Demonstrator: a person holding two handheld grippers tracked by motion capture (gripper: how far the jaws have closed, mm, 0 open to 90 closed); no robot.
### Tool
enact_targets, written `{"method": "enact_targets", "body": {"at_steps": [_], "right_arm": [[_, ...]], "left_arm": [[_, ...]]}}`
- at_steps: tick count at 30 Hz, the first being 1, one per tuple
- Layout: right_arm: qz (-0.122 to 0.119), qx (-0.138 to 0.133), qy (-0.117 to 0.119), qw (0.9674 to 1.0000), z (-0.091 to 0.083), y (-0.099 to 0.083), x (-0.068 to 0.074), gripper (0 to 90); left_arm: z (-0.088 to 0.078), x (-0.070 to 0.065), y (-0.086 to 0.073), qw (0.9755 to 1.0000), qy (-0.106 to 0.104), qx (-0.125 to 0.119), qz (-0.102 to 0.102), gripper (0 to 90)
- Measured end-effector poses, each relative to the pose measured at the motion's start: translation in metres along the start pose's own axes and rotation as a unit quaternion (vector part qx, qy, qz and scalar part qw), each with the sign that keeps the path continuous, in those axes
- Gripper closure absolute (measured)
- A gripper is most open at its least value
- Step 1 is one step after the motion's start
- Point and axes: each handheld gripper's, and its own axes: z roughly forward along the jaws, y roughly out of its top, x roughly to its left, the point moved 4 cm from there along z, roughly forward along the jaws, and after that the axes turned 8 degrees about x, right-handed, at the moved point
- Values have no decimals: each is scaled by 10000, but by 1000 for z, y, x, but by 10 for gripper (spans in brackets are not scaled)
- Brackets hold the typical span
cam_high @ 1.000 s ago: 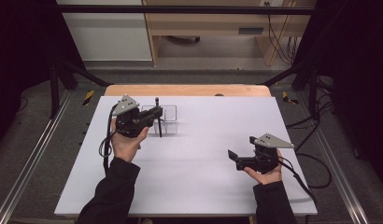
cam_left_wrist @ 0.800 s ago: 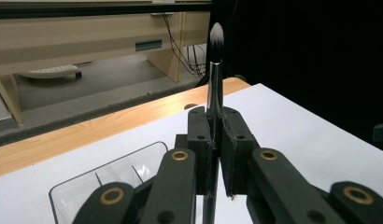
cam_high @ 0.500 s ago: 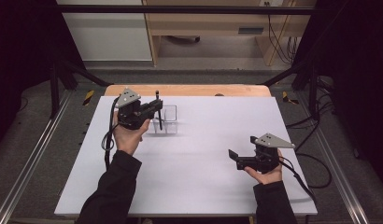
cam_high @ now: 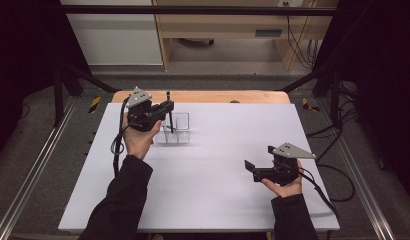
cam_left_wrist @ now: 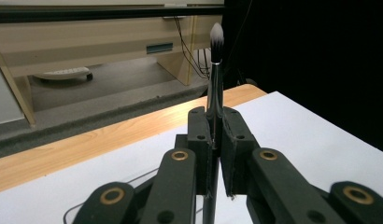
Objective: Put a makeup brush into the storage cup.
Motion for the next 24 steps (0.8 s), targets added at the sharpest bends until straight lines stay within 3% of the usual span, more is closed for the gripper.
{"method": "enact_targets", "body": {"at_steps": [24], "right_arm": [[4, -32, 26, 10000, -2, 1, -1, 24]], "left_arm": [[25, 21, 2, 9996, 261, 20, -100, 831]]}}
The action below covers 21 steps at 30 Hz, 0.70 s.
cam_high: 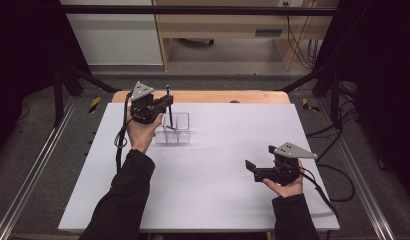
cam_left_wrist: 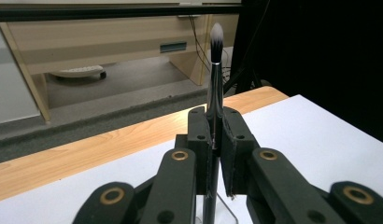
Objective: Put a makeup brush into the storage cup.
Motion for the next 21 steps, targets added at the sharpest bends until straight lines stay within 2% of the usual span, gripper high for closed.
{"method": "enact_targets", "body": {"at_steps": [5, 21], "right_arm": [[-2, -10, 4, 10000, 0, 0, 0, 24], [2, -18, 20, 10000, -1, 0, -1, 25]], "left_arm": [[5, 5, 0, 10000, 40, -9, -78, 831], [20, 13, -3, 9999, 142, -18, -64, 831]]}}
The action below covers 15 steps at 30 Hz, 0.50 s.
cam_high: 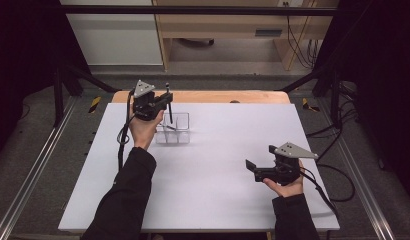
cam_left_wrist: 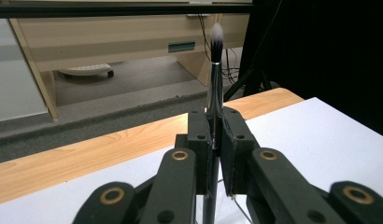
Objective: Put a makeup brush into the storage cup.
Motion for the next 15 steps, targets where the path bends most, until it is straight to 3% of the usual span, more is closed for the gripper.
{"method": "enact_targets", "body": {"at_steps": [15], "right_arm": [[1, -1, 15, 10000, 0, 0, 0, 26]], "left_arm": [[14, 1, -11, 9996, 135, 209, 100, 831]]}}
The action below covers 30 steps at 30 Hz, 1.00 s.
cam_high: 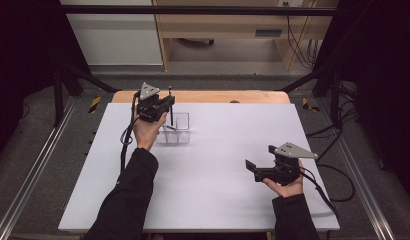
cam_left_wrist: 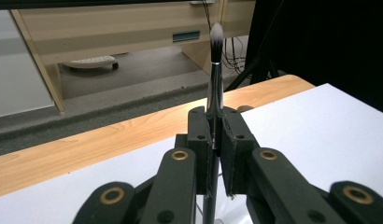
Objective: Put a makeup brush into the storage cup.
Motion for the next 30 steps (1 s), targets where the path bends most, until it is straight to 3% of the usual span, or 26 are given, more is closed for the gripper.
{"method": "enact_targets", "body": {"at_steps": [30], "right_arm": [[-16, 21, 12, 10000, 2, -1, 1, 27]], "left_arm": [[9, -3, -33, 9997, -20, 259, 40, 831]]}}
